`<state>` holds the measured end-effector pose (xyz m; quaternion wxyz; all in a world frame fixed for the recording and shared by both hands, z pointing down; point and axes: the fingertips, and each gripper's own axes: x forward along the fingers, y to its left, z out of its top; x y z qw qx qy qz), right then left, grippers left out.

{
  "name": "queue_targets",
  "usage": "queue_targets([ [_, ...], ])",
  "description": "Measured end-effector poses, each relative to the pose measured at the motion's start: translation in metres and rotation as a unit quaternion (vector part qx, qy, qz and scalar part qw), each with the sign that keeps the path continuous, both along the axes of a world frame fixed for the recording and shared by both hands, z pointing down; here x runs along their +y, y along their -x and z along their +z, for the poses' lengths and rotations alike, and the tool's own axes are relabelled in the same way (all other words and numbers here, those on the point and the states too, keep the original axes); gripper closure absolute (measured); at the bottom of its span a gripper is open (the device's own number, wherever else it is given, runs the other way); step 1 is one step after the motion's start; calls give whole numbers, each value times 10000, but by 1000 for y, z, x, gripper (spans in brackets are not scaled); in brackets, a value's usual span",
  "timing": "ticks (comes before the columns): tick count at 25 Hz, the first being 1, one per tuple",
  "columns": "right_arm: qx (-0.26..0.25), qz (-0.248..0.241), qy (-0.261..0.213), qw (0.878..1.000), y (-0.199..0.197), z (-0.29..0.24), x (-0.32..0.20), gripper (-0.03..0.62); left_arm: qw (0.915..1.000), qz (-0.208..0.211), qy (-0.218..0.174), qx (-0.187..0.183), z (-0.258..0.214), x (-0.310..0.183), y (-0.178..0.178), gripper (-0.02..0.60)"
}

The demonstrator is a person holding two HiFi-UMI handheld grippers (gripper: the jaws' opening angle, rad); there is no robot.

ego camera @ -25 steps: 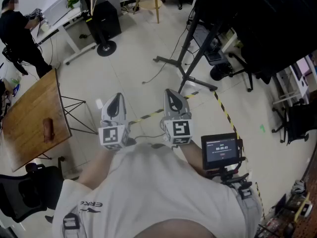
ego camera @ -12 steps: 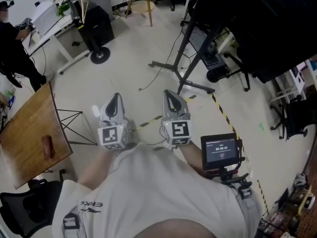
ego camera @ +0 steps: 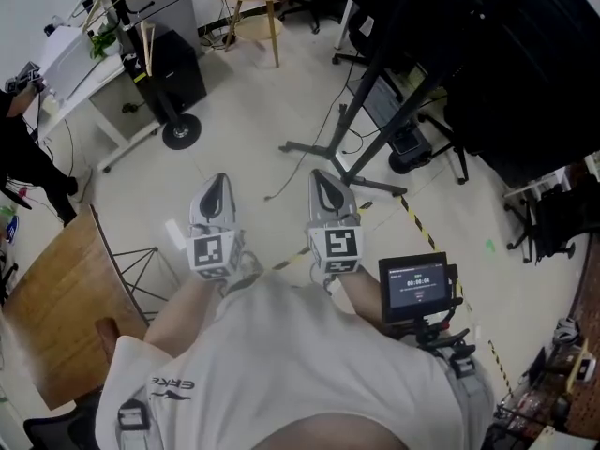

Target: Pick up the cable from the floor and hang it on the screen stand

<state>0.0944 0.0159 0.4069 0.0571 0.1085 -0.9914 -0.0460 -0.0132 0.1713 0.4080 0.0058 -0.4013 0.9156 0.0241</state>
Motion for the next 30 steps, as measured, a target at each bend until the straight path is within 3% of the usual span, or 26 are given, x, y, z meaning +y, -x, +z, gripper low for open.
queue_targets([
  [11,20,246,-81,9997,124,-9,-12,580,9999,160,4,32,0,-9,127,580],
  [19,-25,360,-70,9993,158,-6,-53,580,9997,230,20,-19,0,-47,159,580],
  [30,-169,141,-87,9997,191,-10,-146,580,9998,-93,-2,-180,-8,-129,187,580],
])
